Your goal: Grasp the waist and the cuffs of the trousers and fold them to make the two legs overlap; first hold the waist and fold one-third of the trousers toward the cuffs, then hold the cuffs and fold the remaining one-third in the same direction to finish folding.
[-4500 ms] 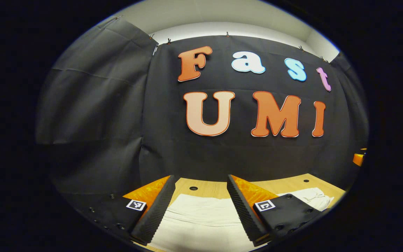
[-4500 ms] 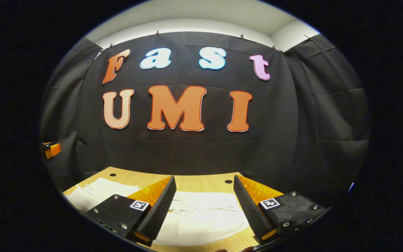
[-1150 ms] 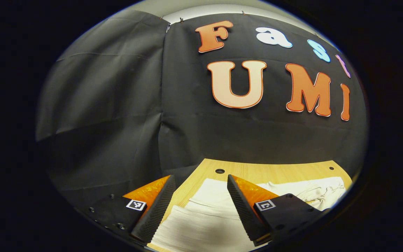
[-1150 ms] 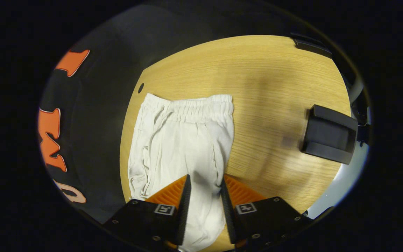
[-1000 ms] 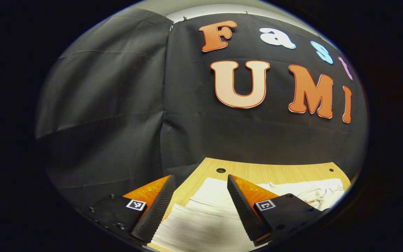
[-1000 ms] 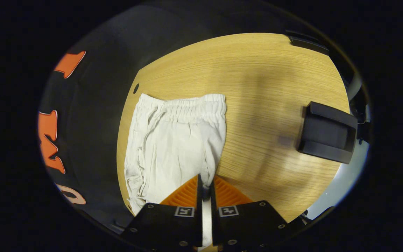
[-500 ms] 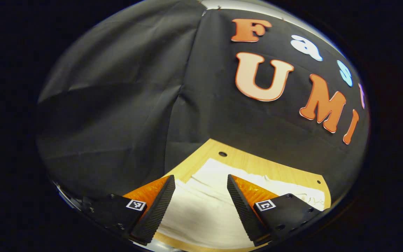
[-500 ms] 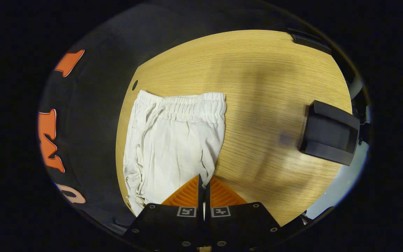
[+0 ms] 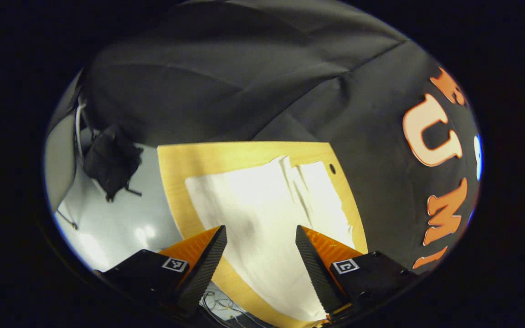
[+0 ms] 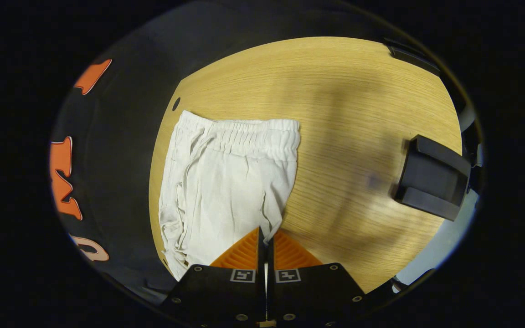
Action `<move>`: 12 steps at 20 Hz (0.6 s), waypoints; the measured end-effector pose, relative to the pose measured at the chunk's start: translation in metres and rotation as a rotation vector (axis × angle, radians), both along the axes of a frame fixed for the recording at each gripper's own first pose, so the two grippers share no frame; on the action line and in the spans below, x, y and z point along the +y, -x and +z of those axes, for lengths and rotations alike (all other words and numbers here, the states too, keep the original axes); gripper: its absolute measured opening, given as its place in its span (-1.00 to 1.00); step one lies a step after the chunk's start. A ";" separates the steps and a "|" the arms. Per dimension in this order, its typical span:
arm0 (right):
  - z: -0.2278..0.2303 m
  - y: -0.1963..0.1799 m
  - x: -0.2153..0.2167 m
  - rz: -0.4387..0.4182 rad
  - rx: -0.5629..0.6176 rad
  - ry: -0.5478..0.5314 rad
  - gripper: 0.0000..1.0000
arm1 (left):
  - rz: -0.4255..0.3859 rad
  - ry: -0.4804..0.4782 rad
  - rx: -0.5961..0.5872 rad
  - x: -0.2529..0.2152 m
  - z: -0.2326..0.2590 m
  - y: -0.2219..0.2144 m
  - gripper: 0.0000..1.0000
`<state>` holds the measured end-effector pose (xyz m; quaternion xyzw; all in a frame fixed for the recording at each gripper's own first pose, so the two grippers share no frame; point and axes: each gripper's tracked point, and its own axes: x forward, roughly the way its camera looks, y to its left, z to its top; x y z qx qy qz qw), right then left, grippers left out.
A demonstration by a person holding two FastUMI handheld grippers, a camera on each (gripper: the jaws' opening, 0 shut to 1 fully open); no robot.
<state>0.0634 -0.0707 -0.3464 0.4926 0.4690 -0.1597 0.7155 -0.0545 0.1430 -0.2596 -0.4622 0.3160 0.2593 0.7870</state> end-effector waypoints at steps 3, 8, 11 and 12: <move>0.000 0.000 0.000 -0.001 0.005 -0.011 -0.97 | 0.042 0.056 0.040 -0.004 -0.007 0.002 0.98; 0.000 0.001 -0.001 -0.005 0.013 -0.022 -0.96 | 0.073 0.099 0.091 -0.006 -0.017 0.003 0.99; -0.001 0.001 0.000 -0.011 0.025 -0.031 -0.96 | 0.094 0.125 0.103 -0.006 -0.022 0.001 0.99; -0.001 0.001 0.000 -0.010 0.028 -0.030 -0.96 | 0.102 0.133 0.111 -0.007 -0.022 0.001 0.98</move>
